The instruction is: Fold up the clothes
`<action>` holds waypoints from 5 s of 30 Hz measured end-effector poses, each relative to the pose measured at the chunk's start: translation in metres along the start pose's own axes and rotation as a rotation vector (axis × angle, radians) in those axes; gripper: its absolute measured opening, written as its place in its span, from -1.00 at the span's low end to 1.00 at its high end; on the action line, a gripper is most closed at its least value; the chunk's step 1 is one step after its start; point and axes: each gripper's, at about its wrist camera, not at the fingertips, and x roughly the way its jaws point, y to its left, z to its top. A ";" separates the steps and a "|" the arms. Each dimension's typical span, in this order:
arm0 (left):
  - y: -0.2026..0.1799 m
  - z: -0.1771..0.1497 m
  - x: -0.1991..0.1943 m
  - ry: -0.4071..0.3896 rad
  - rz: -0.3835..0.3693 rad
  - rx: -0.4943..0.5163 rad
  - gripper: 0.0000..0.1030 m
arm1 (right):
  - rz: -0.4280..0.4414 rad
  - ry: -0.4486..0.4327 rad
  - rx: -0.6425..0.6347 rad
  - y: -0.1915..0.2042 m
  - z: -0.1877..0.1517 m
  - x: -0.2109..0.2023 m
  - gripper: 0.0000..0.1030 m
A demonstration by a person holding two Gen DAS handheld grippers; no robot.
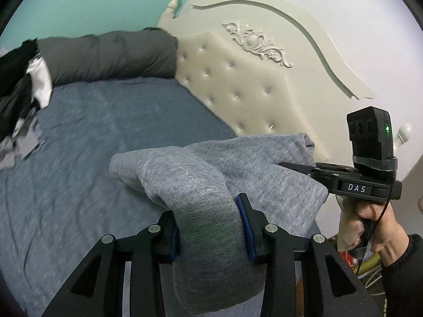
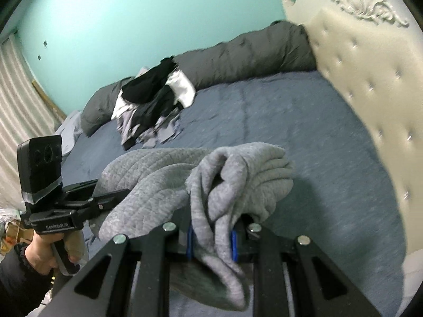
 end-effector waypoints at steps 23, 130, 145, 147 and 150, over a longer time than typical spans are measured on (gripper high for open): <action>-0.064 0.003 0.217 0.021 0.034 -0.015 -0.21 | -0.205 -0.019 0.038 -0.197 -0.003 0.034 -0.63; -0.116 -0.139 0.215 0.248 0.082 0.198 -0.18 | -0.307 -0.098 0.391 -0.249 -0.211 0.008 -1.00; -0.155 -0.116 0.138 0.159 0.063 0.209 -0.18 | -0.313 -0.221 0.358 -0.183 -0.197 -0.063 -1.00; -0.160 -0.114 0.127 0.146 0.060 0.214 -0.18 | -0.319 -0.237 0.354 -0.172 -0.197 -0.072 -1.00; -0.167 -0.112 0.111 0.126 0.059 0.217 -0.18 | -0.341 -0.248 0.340 -0.158 -0.197 -0.083 -1.00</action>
